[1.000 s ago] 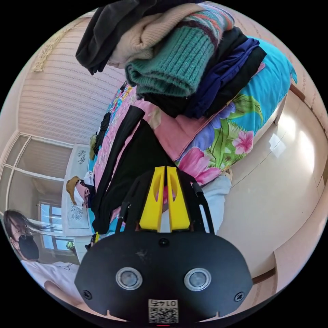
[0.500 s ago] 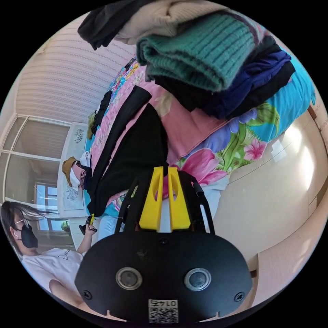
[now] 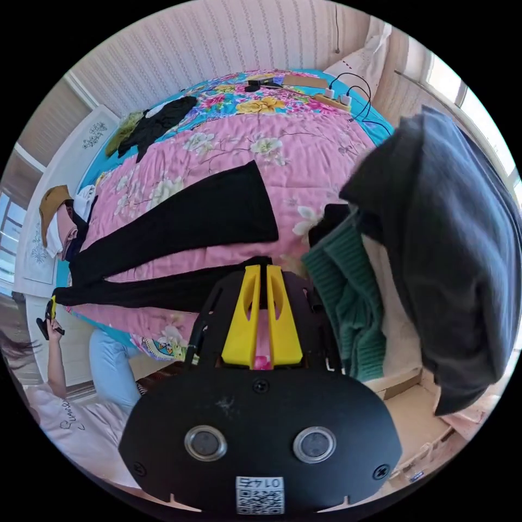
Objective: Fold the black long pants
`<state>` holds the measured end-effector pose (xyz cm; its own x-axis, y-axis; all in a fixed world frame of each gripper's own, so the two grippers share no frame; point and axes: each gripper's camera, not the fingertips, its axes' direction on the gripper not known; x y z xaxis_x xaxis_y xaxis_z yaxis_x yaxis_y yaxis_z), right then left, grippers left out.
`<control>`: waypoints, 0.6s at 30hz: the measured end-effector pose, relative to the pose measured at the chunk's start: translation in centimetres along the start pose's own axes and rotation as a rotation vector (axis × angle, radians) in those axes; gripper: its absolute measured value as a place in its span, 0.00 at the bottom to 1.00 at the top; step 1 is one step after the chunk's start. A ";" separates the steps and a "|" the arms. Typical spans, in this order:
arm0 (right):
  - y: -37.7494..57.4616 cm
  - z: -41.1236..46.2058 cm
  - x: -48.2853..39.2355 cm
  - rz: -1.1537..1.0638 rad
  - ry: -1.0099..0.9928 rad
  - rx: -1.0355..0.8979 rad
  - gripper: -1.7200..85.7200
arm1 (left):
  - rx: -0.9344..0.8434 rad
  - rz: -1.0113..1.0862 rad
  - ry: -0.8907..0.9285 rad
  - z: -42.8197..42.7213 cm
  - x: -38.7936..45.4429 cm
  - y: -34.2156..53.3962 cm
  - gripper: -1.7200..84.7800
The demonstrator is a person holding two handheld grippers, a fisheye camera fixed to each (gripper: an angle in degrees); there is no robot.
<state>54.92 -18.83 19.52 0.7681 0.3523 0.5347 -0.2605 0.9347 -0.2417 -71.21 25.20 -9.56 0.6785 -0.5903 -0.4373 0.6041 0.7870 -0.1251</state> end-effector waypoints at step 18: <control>-11.5 4.7 4.1 0.209 -0.405 0.199 0.09 | 0.052 -0.060 -0.171 10.3 2.3 -8.1 0.10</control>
<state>58.29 -27.93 28.32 0.4089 0.4857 0.7726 -0.5215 0.8191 -0.2389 -70.26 15.60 -0.40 0.6991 -0.6613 -0.2719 0.6636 0.7417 -0.0978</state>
